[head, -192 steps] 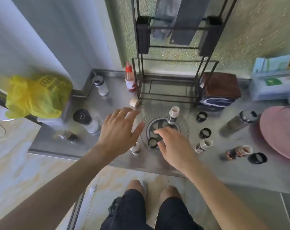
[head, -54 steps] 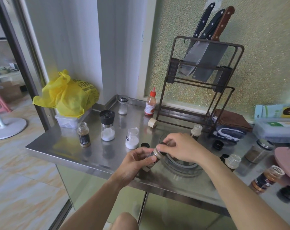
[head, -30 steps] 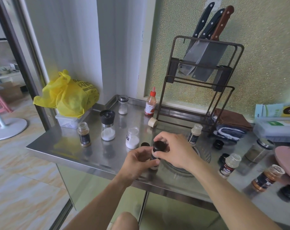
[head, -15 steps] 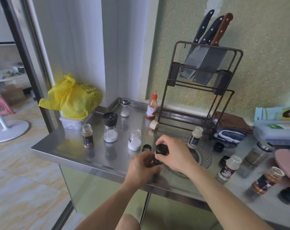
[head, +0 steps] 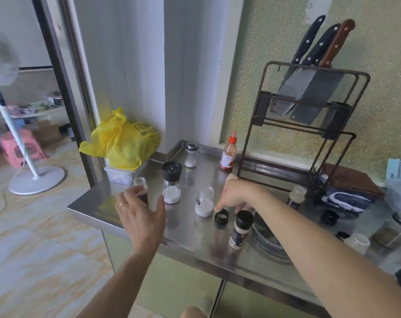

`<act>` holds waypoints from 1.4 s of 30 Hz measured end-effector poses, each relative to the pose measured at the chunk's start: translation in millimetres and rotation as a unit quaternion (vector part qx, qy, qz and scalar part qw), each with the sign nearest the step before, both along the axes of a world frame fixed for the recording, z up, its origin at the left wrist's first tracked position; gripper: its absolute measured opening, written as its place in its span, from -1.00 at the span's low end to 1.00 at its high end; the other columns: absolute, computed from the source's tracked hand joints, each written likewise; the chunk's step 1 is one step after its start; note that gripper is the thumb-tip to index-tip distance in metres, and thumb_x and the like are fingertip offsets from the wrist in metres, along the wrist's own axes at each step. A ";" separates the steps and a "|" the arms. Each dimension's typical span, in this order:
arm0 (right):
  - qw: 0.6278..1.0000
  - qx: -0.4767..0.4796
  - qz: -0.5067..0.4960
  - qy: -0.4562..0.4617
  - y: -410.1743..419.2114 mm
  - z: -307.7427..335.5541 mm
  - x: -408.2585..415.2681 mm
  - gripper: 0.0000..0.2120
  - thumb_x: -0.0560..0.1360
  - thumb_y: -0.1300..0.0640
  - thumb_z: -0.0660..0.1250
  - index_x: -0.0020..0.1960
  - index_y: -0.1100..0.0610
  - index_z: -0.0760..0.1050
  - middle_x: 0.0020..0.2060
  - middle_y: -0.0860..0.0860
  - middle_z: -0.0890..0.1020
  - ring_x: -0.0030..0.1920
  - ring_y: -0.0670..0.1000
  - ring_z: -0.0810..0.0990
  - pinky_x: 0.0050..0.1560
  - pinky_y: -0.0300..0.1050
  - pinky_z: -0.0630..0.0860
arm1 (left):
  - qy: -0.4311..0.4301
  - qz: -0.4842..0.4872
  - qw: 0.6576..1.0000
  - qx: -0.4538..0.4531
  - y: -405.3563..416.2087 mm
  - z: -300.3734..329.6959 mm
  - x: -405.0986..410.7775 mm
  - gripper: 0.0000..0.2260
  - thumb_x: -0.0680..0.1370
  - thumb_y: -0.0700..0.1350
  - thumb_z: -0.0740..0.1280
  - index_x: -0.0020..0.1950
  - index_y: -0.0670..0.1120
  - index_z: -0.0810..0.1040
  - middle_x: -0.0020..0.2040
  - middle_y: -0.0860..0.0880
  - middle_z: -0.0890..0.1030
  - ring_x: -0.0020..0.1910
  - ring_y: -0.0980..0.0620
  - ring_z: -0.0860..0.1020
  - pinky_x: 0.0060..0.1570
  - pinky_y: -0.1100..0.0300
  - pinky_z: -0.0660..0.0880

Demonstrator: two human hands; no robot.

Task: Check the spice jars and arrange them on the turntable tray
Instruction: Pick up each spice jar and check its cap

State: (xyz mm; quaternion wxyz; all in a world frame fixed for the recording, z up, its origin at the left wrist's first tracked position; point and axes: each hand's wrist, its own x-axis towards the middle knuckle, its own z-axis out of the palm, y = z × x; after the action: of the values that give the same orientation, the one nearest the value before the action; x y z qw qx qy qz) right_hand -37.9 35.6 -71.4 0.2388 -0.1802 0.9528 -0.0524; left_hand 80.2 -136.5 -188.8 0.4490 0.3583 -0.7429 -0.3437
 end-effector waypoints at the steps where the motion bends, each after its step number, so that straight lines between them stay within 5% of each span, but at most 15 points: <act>1: 0.999 0.032 0.005 -0.010 -6.0 -4.8 -4.3 -0.58 0.45 -0.02 0.53 0.13 0.24 0.53 -0.10 0.10 0.59 -0.30 0.07 0.59 -0.54 -0.27 0.42 | -0.010 0.010 1.000 -0.010 -6.7 1.5 -2.6 -0.48 0.36 -0.11 0.57 0.23 -0.15 0.45 0.15 -0.21 0.50 0.19 -0.24 0.41 0.20 -0.15 0.39; 5: 0.994 0.104 0.027 -0.033 -28.6 -24.9 -16.2 -0.68 0.48 0.05 0.52 -0.02 0.24 0.49 0.06 0.20 0.59 -0.44 0.03 0.52 -0.41 -0.15 0.49 | -0.068 -0.014 0.998 0.012 -33.6 4.2 -8.8 -0.34 0.39 -0.04 0.57 0.39 -0.17 0.38 0.31 -0.24 0.48 0.33 -0.30 0.40 0.31 -0.17 0.37; 8: 0.991 0.123 0.026 -0.045 -38.0 -36.5 -18.8 -0.69 0.53 0.06 0.49 -0.20 0.24 0.48 0.14 0.25 0.65 -0.46 0.02 0.54 -0.31 -0.16 0.57 | -0.114 -0.035 0.992 0.051 -44.9 0.6 -11.3 -0.40 0.45 0.01 0.53 0.38 -0.14 0.38 0.26 -0.21 0.56 0.27 -0.29 0.50 0.17 -0.12 0.45; 12: 0.992 0.105 -0.037 -0.065 -42.3 -50.5 -24.3 -0.69 0.49 0.12 0.52 0.08 0.33 0.59 -0.01 0.21 0.72 -0.34 0.11 0.65 0.09 0.06 0.69 | -0.137 -0.036 0.987 0.070 -49.4 -1.8 -12.4 -0.64 0.53 -0.06 0.44 0.22 -0.19 0.43 0.08 -0.27 0.63 0.08 -0.32 0.57 -0.09 -0.02 0.35; 16: 0.996 0.083 -0.011 0.004 -37.9 -34.0 -18.8 -0.70 0.45 0.20 0.51 0.13 0.33 0.65 -0.04 0.18 0.75 -0.42 0.07 0.65 -0.01 -0.02 0.72 | -0.071 -0.016 0.995 0.074 -47.4 15.4 -6.8 -0.69 0.50 -0.09 0.48 0.16 -0.15 0.51 0.01 -0.22 0.69 0.01 -0.29 0.60 -0.11 0.02 0.36; 19: 0.993 0.013 -0.008 0.119 -20.7 -2.7 -14.8 -0.83 0.41 0.25 0.43 -0.01 0.25 0.63 -0.22 0.11 0.67 -0.25 0.11 0.75 -0.32 -0.14 0.65 | 0.006 -0.044 0.996 0.081 -32.4 38.6 1.5 -0.59 0.44 -0.03 0.56 0.19 -0.04 0.49 0.03 -0.05 0.71 0.01 -0.15 0.66 0.03 -0.04 0.55; 22: 0.967 -0.186 -0.019 0.170 1.0 24.1 -10.5 -0.77 0.38 0.21 0.45 0.03 0.07 0.67 -0.05 0.07 0.69 0.01 0.12 0.67 -0.05 -0.07 0.61 | 0.045 -0.095 0.991 0.077 -4.0 59.7 7.8 -0.60 0.40 -0.03 0.61 0.11 0.00 0.48 -0.06 0.13 0.66 -0.07 0.02 0.67 0.03 0.00 0.58; 25: 0.855 -0.512 -0.081 0.014 17.4 46.6 8.4 -0.73 0.37 0.36 0.48 0.00 0.09 0.68 0.04 0.27 0.70 -0.03 0.16 0.72 0.09 0.12 0.69 | 0.066 -0.165 0.981 0.073 28.9 73.4 7.0 -0.64 0.37 -0.04 0.62 0.05 0.06 0.53 -0.11 0.22 0.67 -0.12 0.22 0.64 -0.04 0.17 0.57; 27: 0.793 -0.600 -0.095 -0.048 27.5 54.4 20.5 -0.74 0.40 0.39 0.53 0.05 0.20 0.65 0.10 0.34 0.67 0.07 0.24 0.73 0.09 0.04 0.70 | 0.065 -0.216 0.972 0.069 50.1 77.9 5.0 -0.67 0.37 -0.04 0.62 0.02 0.09 0.56 -0.12 0.20 0.69 -0.15 0.25 0.64 -0.08 0.22 0.57; 31: 0.775 -0.626 -0.086 -0.004 47.4 56.0 39.8 -0.75 0.39 0.28 0.59 0.02 0.18 0.62 0.00 0.20 0.74 0.05 0.16 0.74 0.19 0.05 0.65 | 0.065 -0.289 0.954 0.042 85.1 82.0 3.4 -0.72 0.37 -0.02 0.62 0.00 0.11 0.62 -0.07 0.15 0.67 -0.13 0.21 0.65 -0.10 0.35 0.55; 36: 0.781 -0.621 -0.069 0.031 77.5 51.3 55.2 -0.74 0.41 0.32 0.57 0.03 0.19 0.58 -0.01 0.12 0.76 0.01 0.11 0.73 -0.08 -0.29 0.61 | 0.087 -0.348 0.928 0.098 113.4 86.3 10.2 -0.68 0.39 -0.06 0.61 0.07 0.16 0.62 -0.08 0.22 0.71 -0.10 0.23 0.67 -0.07 0.41 0.53; 42: 0.782 -0.620 -0.056 0.022 102.9 53.4 63.8 -0.74 0.45 0.36 0.51 0.10 0.15 0.64 0.00 0.09 0.76 -0.02 -0.02 0.73 -0.12 -0.40 0.55 | 0.166 -0.456 0.824 0.293 125.7 90.3 15.6 -0.83 0.53 -0.21 0.50 0.10 -0.09 0.63 -0.07 -0.10 0.74 -0.21 0.04 0.61 -0.17 0.22 0.52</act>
State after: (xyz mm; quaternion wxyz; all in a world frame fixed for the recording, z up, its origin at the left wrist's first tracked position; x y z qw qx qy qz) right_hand 25.8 138.5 -18.0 0.0508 -0.2372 0.7280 -0.6413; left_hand 95.8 -10.8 -98.5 0.2316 0.0314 -0.6004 -0.7648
